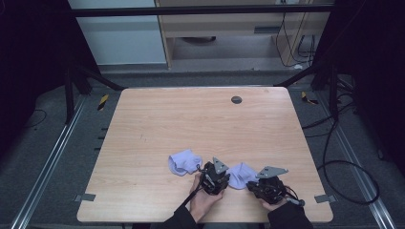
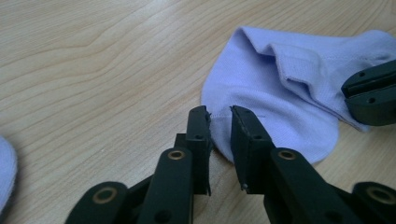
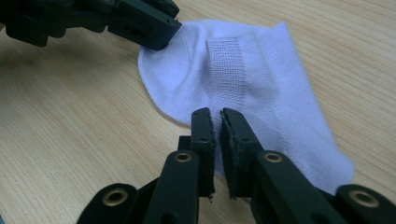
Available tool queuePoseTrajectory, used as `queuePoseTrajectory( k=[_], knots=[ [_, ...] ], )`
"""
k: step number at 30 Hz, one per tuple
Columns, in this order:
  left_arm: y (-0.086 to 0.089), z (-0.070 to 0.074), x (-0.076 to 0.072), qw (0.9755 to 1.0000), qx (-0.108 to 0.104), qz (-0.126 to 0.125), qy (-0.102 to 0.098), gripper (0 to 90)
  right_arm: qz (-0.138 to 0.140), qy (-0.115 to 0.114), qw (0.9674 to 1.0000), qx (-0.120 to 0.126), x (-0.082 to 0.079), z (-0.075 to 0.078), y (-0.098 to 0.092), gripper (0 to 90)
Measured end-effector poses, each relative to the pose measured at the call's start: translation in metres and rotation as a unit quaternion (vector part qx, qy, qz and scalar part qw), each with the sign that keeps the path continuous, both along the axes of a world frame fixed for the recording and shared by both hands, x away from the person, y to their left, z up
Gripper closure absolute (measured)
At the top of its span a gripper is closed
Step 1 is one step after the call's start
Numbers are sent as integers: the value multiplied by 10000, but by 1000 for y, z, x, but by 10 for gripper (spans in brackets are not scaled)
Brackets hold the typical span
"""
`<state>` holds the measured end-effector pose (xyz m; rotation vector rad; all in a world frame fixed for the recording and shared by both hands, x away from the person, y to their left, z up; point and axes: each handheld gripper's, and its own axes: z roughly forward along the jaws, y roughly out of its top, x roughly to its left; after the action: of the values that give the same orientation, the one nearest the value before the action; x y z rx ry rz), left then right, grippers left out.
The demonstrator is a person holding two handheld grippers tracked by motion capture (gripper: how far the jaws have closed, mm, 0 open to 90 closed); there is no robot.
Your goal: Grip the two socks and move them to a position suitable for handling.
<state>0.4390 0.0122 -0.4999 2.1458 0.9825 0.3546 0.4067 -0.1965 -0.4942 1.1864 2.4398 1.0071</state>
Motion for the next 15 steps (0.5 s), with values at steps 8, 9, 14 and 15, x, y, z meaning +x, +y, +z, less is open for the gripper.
queuePoseTrajectory(
  k=[8,9,14,15],
  knots=[
    [-1,0,1,10000,-38,-6,71,879,-69,-174,9996,193,-2,7,-2,878],
    [-1,0,1,10000,-7,-16,64,881,-77,-235,9995,215,-2,9,-3,879],
    [-2,1,1,10000,44,-36,39,889,-341,-583,9964,512,-1,20,-10,883],
    [-2,1,1,10000,51,-51,14,890,-418,-615,9957,554,0,22,-11,883]
  ],
)
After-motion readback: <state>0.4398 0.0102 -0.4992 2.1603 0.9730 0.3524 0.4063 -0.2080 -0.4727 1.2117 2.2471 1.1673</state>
